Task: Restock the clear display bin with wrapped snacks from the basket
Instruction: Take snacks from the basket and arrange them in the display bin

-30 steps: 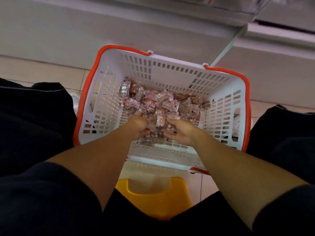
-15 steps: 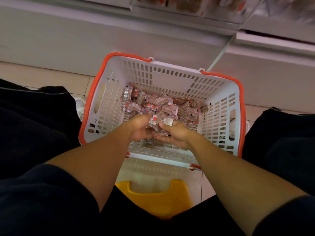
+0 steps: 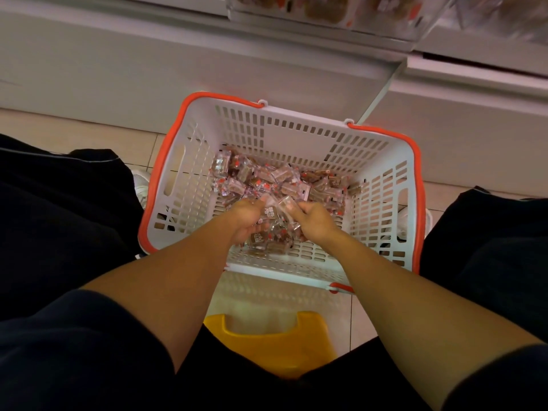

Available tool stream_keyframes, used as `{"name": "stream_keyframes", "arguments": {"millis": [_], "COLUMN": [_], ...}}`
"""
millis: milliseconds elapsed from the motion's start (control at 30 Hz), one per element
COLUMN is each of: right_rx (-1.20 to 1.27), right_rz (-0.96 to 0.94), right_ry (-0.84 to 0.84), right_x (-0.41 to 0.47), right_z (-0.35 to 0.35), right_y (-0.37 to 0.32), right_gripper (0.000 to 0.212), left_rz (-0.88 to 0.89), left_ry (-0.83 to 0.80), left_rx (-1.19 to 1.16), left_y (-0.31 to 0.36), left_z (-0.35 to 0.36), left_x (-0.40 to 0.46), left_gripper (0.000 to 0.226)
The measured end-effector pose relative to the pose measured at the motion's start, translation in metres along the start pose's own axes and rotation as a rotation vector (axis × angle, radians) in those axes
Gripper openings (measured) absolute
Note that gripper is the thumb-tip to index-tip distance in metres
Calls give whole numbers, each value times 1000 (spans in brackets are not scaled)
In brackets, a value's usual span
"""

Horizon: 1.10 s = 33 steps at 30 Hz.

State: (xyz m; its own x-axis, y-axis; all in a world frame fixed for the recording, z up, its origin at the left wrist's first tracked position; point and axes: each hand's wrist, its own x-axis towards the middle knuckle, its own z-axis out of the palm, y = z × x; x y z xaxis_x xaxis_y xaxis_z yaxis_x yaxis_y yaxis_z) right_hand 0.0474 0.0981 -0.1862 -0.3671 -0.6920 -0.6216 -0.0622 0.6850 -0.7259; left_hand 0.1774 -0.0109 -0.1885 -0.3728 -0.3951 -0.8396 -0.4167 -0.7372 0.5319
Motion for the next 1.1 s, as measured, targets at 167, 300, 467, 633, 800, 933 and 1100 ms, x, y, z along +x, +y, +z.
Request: {"name": "stream_keyframes", "arguments": {"millis": [167,300,467,633,800,933,1100], "right_rx": [99,102,-53,74,196,269,374], "right_rz": [-10,-14,-48,-28,-28,-37,-73], "right_ry": [-121,-105,-115,98,-25,117,215], "right_x": [2,2,3,4,7,7,6], "right_z": [-12,-18,-10,2,12,20,22], "right_y": [-10,-19,-23,-15,-17,-15,-11], "right_gripper": [28,20,29,34,39,29,24], "left_rz": [-1,24,17,14,18,15,-39], "left_ry": [27,63,-40,-105,-140,55,20], "left_rx": [-138,-277,-317,-346,-342,-296,-287], "left_y": [7,8,12,12,14,18,15], "left_z": [-2,-2,1,8,13,21,12], "left_x": [-1,1,-2,-4,-5,-2,-2], "left_gripper": [47,51,31,32,41,38,28]}}
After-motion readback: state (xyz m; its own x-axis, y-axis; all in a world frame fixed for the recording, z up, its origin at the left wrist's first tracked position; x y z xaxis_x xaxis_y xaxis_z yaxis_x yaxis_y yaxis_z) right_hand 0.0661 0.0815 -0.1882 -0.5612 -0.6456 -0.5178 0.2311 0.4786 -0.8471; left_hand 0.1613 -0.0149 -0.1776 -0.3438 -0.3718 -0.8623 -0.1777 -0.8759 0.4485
